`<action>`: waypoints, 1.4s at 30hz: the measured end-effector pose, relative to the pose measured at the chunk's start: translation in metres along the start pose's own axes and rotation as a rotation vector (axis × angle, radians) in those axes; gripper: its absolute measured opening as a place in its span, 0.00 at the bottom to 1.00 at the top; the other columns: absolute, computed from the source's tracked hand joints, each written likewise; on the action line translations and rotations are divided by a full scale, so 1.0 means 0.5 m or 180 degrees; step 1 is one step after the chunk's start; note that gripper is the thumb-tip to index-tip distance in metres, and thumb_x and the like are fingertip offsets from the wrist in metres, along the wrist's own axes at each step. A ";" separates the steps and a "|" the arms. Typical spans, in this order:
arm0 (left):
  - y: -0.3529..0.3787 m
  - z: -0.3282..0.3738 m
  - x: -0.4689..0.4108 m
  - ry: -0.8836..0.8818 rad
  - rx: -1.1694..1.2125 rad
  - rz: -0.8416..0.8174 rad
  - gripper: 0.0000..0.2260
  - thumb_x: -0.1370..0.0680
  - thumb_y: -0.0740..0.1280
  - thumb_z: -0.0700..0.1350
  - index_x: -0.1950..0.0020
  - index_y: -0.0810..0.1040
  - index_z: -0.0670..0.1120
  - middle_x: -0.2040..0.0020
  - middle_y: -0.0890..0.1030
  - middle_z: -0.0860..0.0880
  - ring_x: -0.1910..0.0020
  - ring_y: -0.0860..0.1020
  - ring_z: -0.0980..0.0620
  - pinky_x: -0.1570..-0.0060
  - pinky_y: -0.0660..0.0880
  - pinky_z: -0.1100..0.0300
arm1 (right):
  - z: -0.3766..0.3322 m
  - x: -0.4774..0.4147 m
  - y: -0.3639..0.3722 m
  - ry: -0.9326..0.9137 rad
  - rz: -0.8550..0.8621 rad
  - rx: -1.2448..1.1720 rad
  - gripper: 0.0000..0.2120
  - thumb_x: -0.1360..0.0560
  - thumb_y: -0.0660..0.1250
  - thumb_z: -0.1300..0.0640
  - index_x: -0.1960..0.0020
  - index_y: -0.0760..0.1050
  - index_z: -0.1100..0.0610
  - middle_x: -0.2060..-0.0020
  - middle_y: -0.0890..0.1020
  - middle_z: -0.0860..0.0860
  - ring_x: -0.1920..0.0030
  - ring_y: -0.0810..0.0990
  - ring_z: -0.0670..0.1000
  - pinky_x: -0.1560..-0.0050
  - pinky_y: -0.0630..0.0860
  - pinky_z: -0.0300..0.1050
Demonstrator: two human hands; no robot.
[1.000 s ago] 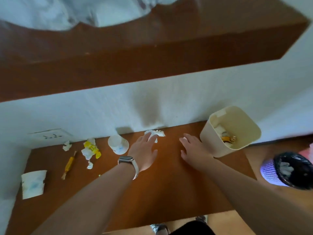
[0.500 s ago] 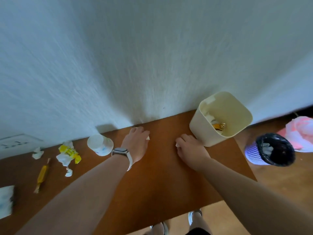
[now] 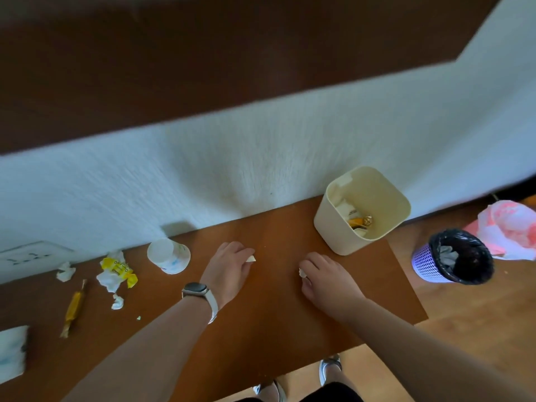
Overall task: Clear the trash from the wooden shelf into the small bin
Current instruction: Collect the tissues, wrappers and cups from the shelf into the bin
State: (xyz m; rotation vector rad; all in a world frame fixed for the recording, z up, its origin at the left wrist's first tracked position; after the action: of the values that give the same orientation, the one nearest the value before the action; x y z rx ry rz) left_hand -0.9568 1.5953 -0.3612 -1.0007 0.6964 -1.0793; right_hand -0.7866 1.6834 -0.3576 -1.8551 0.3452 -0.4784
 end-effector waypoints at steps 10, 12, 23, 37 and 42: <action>-0.130 0.194 -0.083 0.0515 0.0269 0.0253 0.13 0.23 0.69 0.43 0.38 0.80 0.49 0.48 0.80 0.53 0.50 0.75 0.55 0.51 0.71 0.66 | 0.014 0.045 -0.228 0.0169 0.0648 -0.0310 0.12 0.23 0.65 0.52 0.41 0.75 0.50 0.41 0.76 0.44 0.43 0.75 0.46 0.42 0.76 0.44; -0.155 0.248 -0.119 0.0646 0.0301 0.0360 0.13 0.22 0.68 0.43 0.38 0.80 0.48 0.48 0.80 0.52 0.49 0.75 0.54 0.50 0.71 0.65 | 0.052 0.044 -0.265 0.0299 0.0814 -0.0323 0.10 0.23 0.65 0.52 0.42 0.75 0.51 0.42 0.76 0.44 0.45 0.76 0.46 0.43 0.77 0.43; -0.123 0.413 -0.250 0.0694 0.0235 0.0041 0.15 0.20 0.63 0.45 0.34 0.76 0.47 0.40 0.78 0.49 0.41 0.73 0.51 0.42 0.68 0.61 | 0.219 0.031 -0.313 0.0394 0.0943 -0.0109 0.09 0.27 0.66 0.51 0.48 0.77 0.53 0.51 0.79 0.47 0.56 0.79 0.50 0.56 0.74 0.42; -0.107 0.375 -0.214 0.0080 -0.0351 0.0005 0.20 0.19 0.61 0.52 0.27 0.68 0.52 0.29 0.70 0.53 0.29 0.66 0.53 0.30 0.63 0.56 | 0.233 -0.043 -0.334 -0.0540 0.0403 0.0173 0.20 0.26 0.59 0.45 0.41 0.77 0.54 0.45 0.80 0.49 0.46 0.79 0.54 0.45 0.75 0.50; -0.140 0.333 -0.140 -0.0345 -0.0651 0.0216 0.20 0.21 0.64 0.51 0.30 0.70 0.50 0.29 0.72 0.49 0.30 0.69 0.48 0.32 0.65 0.52 | 0.167 -0.082 -0.325 -0.1176 0.0153 0.0259 0.23 0.23 0.54 0.42 0.37 0.73 0.54 0.40 0.77 0.49 0.40 0.75 0.54 0.38 0.71 0.52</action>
State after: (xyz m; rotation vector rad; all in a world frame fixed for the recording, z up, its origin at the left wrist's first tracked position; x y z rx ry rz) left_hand -0.8650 1.7040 -0.2299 -1.1933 0.7573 -0.9002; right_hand -0.7819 1.8239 -0.2338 -1.8072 0.1181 -0.1088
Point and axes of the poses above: each hand's wrist, its own x-axis away from the middle knuckle, its own y-axis out of the palm, z = x × y, the point moved 8 cm from there along -x, towards the middle knuckle
